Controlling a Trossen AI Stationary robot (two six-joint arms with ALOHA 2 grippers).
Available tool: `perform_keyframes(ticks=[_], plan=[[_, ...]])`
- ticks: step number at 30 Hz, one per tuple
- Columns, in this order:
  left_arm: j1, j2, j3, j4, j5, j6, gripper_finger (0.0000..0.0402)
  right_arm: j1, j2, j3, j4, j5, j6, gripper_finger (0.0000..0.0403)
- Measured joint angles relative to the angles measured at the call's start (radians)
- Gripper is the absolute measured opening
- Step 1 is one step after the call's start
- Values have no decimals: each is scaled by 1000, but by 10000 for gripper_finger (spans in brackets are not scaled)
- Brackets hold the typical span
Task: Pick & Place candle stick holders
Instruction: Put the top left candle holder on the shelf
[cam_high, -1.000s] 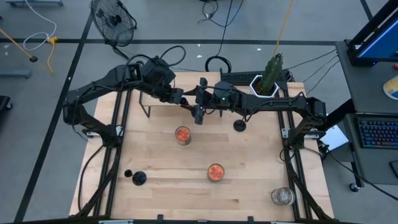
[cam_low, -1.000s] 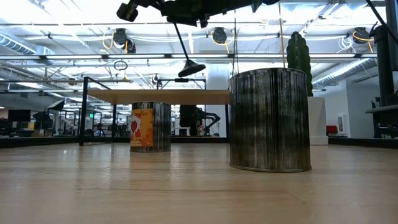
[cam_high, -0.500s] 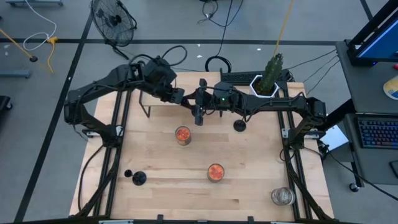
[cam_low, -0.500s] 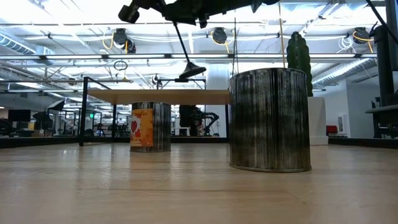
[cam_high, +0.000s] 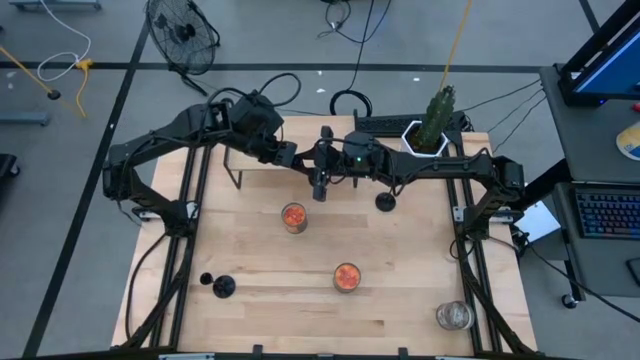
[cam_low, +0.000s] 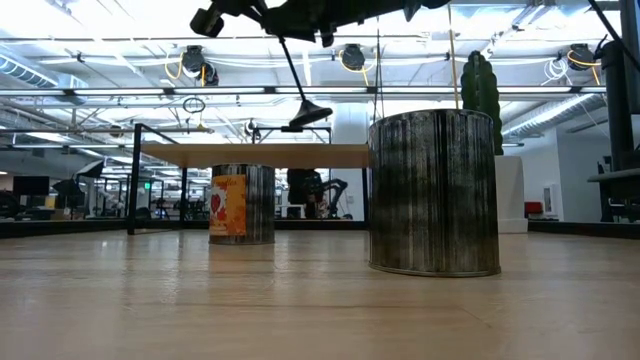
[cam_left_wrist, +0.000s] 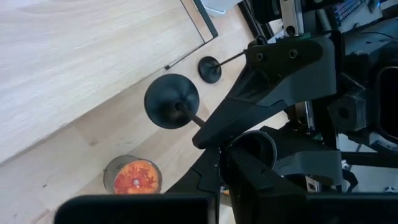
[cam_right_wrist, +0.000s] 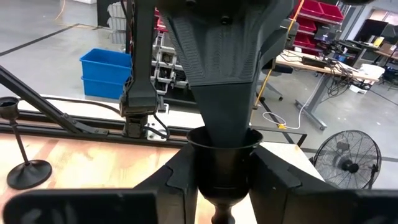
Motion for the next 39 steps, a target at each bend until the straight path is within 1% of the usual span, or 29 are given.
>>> perform_keyframes(ticks=[4, 11, 16, 21, 24, 29, 34, 37, 39], plan=[[-1, 0, 0, 0, -8, -1, 43, 0, 0, 0, 0, 1, 1, 96], [0, 0, -1, -5, -15, 8, 66, 0, 0, 0, -13, 5, 6, 96], [2, -10, -2, -5, -20, 16, 83, 0, 0, 0, -23, 31, 5, 96], [9, -27, -2, -4, -50, 36, 87, -4, 0, 2, -23, 31, 4, 96], [21, -53, -1, -1, -59, 42, 87, -11, 0, 2, -24, 64, 1, 96], [27, -119, -1, -3, -144, 76, 88, -52, -12, 2, -23, 109, -2, 96], [5, -179, -1, -9, -208, 145, 88, -122, -16, 2, 79, 106, 10, 96], [-19, -206, -1, -14, -257, 166, 88, -179, -15, 2, 142, 104, 53, 96], [-32, -216, -1, -30, -291, 179, 88, -217, -16, 2, 153, 105, 82, 96]])
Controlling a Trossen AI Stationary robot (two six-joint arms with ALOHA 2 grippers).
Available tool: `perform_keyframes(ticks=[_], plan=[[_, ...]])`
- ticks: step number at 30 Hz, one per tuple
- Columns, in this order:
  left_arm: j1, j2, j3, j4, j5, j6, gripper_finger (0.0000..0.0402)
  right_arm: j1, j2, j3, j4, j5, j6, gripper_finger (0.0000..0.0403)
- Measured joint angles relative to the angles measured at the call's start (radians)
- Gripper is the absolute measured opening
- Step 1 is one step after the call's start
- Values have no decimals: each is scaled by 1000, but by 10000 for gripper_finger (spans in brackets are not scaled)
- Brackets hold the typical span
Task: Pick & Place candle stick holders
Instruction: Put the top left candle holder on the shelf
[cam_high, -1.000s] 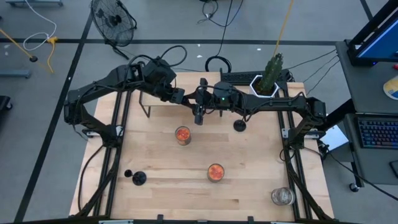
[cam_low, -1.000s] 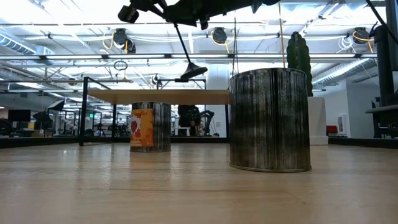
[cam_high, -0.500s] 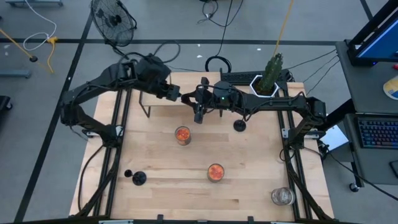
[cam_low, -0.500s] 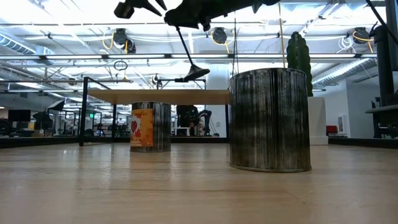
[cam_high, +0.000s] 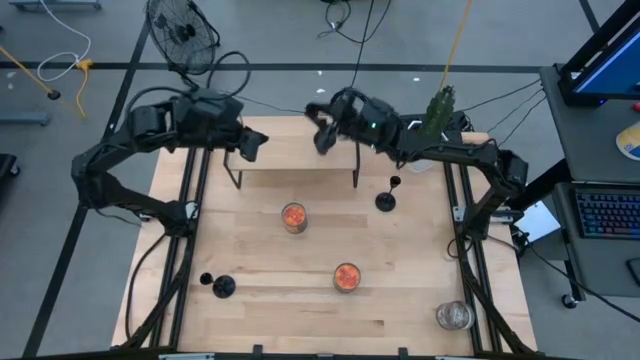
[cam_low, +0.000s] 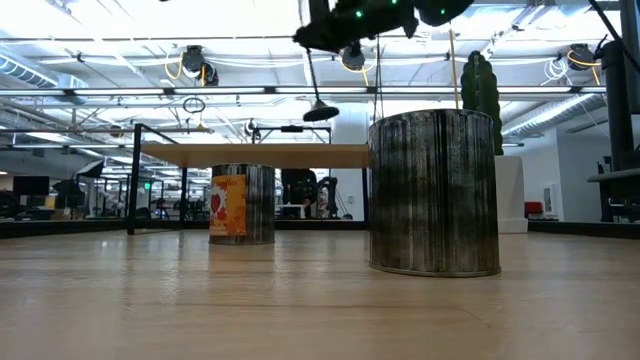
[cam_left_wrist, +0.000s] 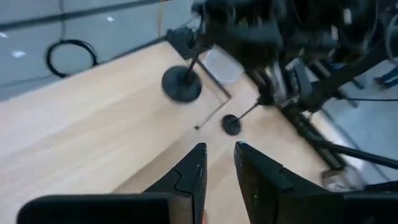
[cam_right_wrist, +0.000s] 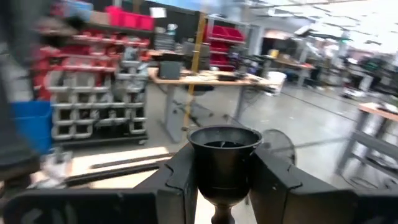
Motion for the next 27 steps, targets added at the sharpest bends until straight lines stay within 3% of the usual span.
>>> perform_keyframes(ticks=[11, 23, 27], plan=[[-50, -4, 0, -96, -119, 21, 88, -142, 2, -1, 4, 3, 113, 96], [-52, -4, 0, -96, -171, 48, 88, -146, 2, -178, 210, 155, 154, 96], [-52, -4, 0, -96, -172, 47, 88, -151, 3, -212, 286, 162, 132, 96]])
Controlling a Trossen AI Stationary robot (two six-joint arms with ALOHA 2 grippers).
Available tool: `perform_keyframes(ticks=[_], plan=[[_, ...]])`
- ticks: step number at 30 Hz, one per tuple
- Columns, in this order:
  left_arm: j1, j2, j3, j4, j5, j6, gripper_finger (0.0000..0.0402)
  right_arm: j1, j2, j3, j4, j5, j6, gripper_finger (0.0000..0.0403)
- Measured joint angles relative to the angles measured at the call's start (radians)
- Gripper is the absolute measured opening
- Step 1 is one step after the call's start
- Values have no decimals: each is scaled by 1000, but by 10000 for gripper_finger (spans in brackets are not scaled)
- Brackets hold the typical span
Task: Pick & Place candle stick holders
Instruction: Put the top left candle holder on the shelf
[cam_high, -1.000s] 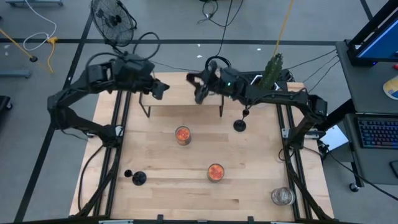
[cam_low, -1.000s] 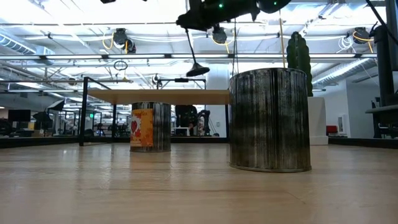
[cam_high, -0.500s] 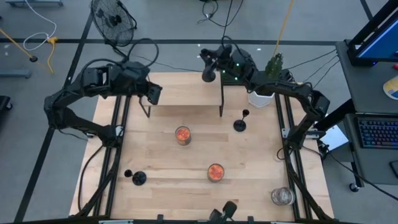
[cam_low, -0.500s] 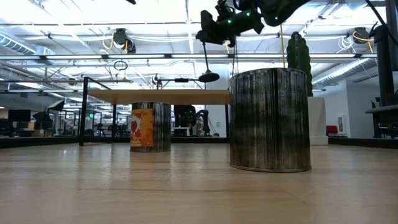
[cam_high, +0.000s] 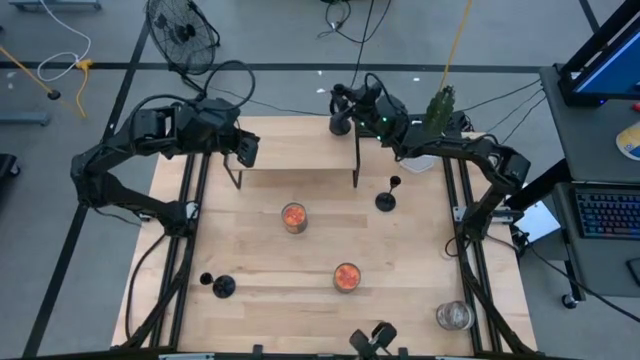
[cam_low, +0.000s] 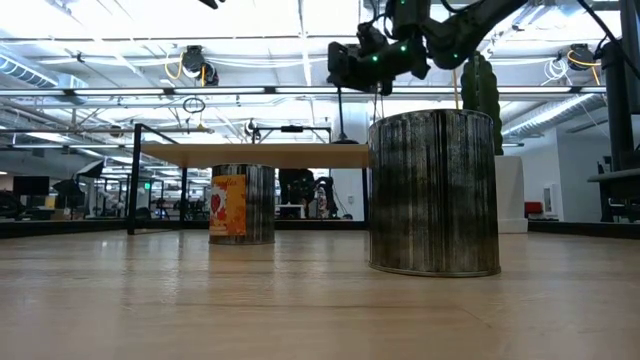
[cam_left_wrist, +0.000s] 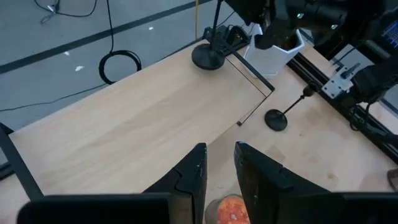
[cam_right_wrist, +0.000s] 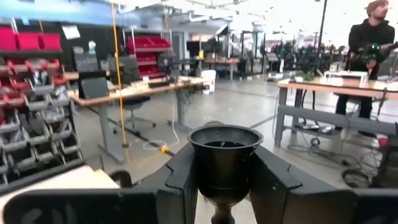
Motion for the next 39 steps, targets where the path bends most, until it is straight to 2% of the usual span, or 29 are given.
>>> perform_keyframes(ticks=[10, 19, 28, 39], plan=[[0, 0, 0, 0, 0, -2, 88, -8, -1, -47, 27, 47, -6, 96], [0, 0, 0, 0, 2, -4, 88, -22, -1, -75, 57, 45, 23, 116], [0, 0, 0, 1, 3, -4, 88, -22, -1, -75, 56, 17, 23, 116], [0, 0, 0, 0, 6, -4, 88, -24, -1, -75, 56, 19, 1, 172]])
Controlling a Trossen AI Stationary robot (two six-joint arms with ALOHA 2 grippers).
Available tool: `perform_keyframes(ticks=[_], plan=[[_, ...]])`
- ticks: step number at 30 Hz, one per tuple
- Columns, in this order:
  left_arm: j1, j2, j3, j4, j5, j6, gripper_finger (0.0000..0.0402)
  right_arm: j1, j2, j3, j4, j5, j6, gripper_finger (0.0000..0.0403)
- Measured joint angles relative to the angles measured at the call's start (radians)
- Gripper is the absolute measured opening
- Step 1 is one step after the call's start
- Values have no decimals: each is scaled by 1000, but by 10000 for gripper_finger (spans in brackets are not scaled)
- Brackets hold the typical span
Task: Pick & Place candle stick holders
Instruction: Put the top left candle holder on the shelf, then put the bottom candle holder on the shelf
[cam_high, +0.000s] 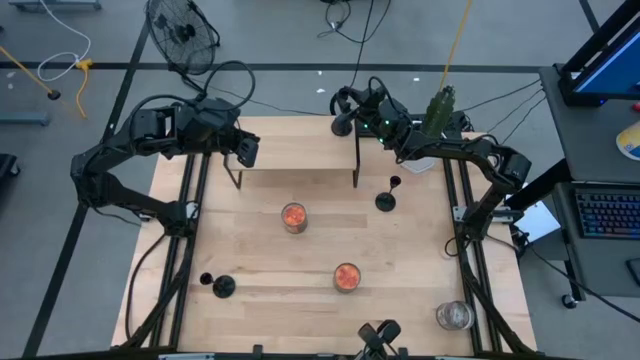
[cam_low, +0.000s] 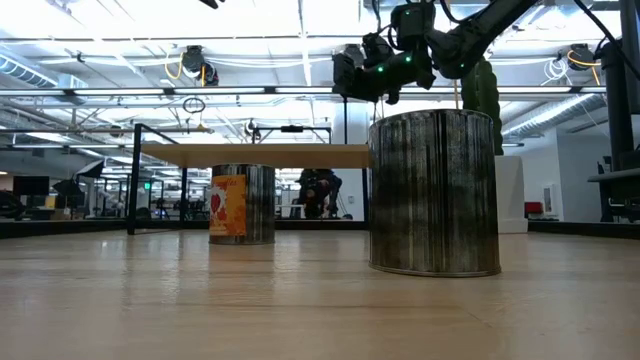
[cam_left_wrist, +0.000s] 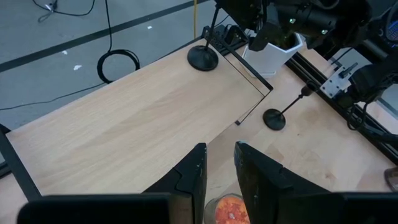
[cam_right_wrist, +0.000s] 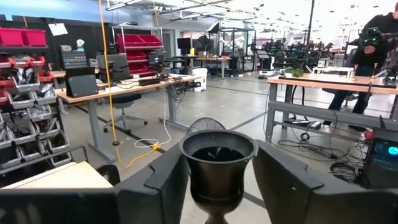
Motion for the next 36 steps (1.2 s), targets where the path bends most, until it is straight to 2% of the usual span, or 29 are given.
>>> perform_keyframes(ticks=[17, 24, 29, 36], plan=[[0, 0, 0, -1, 20, 0, 88, 14, 0, 0, 61, -1, -11, 259], [0, 0, 0, -2, 20, 8, 88, 35, -2, 0, 192, -2, -29, 288], [0, 0, 0, -3, 20, 30, 88, 70, -77, 0, 222, -2, -88, 292], [0, 2, 0, -6, 16, 63, 88, 153, -218, 0, 122, -1, -171, 280]])
